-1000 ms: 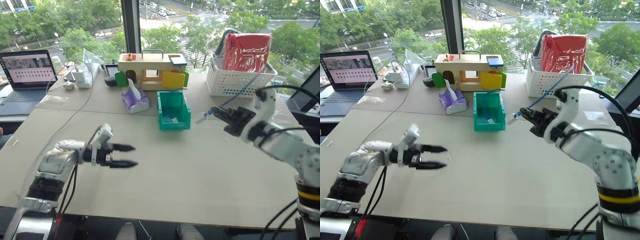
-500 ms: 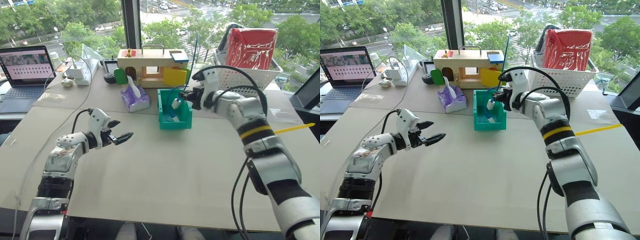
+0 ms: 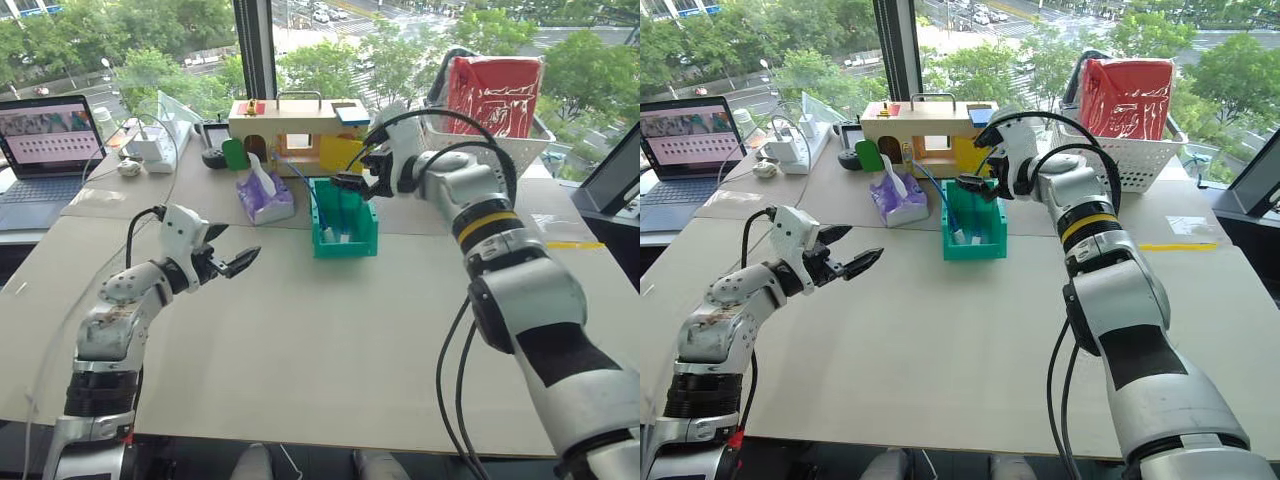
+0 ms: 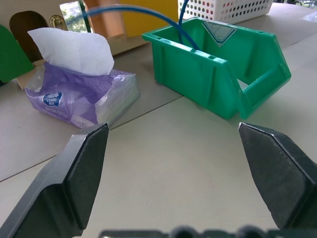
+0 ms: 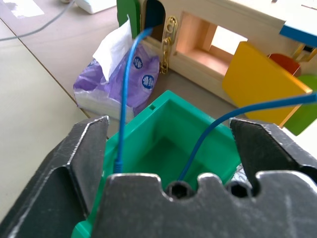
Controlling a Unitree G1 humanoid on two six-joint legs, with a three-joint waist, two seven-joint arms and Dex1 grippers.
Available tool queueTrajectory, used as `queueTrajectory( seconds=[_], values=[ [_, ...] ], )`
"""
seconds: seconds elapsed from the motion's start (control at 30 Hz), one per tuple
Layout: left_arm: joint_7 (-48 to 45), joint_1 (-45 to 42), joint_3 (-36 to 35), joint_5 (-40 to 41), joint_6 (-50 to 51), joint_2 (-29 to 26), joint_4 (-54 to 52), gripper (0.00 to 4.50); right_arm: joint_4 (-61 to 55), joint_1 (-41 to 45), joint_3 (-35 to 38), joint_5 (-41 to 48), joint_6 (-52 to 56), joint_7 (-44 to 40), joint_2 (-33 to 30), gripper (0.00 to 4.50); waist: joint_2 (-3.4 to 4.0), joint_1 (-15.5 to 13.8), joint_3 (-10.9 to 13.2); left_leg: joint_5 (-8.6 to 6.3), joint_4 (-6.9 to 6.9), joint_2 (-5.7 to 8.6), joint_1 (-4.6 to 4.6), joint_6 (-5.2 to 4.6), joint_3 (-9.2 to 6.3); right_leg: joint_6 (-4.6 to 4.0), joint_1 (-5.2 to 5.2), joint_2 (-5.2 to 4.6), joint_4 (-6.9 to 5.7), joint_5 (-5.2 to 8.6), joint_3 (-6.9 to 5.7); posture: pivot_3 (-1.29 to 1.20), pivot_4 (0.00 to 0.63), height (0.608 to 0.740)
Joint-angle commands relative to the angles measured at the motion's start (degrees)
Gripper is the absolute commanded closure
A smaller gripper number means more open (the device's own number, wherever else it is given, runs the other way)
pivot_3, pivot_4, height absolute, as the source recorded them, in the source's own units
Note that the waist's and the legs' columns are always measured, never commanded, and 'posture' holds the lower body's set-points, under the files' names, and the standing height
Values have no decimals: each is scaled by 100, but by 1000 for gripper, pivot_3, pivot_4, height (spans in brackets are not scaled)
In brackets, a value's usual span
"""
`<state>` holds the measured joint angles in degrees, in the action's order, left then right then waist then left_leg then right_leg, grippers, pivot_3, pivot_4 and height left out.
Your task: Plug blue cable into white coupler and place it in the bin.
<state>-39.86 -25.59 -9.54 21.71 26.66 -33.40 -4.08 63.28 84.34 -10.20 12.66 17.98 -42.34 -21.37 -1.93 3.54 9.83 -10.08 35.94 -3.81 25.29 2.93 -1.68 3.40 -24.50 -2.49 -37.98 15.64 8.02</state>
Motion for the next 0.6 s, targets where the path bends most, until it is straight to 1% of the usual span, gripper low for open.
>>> queueTrajectory(
  seconds=[0.03, 0.1, 0.17, 0.23, 0.3, 0.4, 0.43, 0.5, 0.6],
  values=[
    [-2, -98, -124, 218, 97, -35, -379, 0, -833, 90, 414, 110, 426, -315, -302, 15, 0, 7, 0, 0, 0, 0, -1, 0, 0, 0, 1, 0, -1, 0, 0, 0, 150, 724],
    [-2, -233, 17, 245, 184, 9, -453, 0, -1997, -368, 711, 449, 1050, -706, -719, 15, 0, -5, 0, 0, 0, 1, -1, 0, -2, 0, 2, 0, -2, 0, 0, 0, 150, 724],
    [25, -331, 172, 138, 175, 42, -467, 0, -3230, -1041, 1027, 797, 1612, -898, -1135, 15, 0, -60, 0, 0, 2, 2, 0, 1, -14, 0, 11, -1, 1, 0, -15, 0, 150, 724],
    [-69, -387, 279, 95, 127, 36, -413, 0, -4475, -2004, 1367, 1130, 2058, -923, -1487, 15, -1, -120, -1, 0, 4, 3, 0, 1, -27, 0, 25, -3, 5, 0, -31, 0, 150, 724],
    [-119, -408, 269, 145, 134, 32, -371, 0, -5380, -2723, 1587, 1314, 2218, -794, -1594, 15, -1, -139, -1, 0, 6, 6, -1, 0, -42, 0, 33, -7, 14, 0, -52, 0, 150, 724],
    [-322, -536, 330, 161, 72, -4, -142, 0, -7304, -4755, 2140, 1478, 2017, -412, -1545, 15, 3, -109, 1, 0, 7, 5, 0, 0, -46, -2, 25, -8, 2, 1, -59, 0, 150, 724],
    [-406, -562, 345, 140, -10, -19, -33, 0, -7702, -5217, 2219, 1491, 2028, -299, -1522, 15, 5, -103, 1, 0, 8, 5, -2, 0, -57, -6, 28, -7, -4, 4, -71, 0, 150, 724],
    [-463, -625, 394, 93, -93, 10, 137, 0, -8141, -5892, 2301, 1422, 2061, 2, -1438, 15, 17, -54, 2, 1, 9, 6, -2, 1, -57, -10, 25, -6, -7, 6, -70, 0, 150, 724],
    [-641, -788, 490, 93, -70, 4, 438, 0, -8365, -6365, 2223, 1190, 1963, 408, -1335, 15, 20, 0, 3, 7, 31, 6, -8, 9, -55, -15, 33, -6, -16, 0, -66, 0, 150, 724]
  ],
)
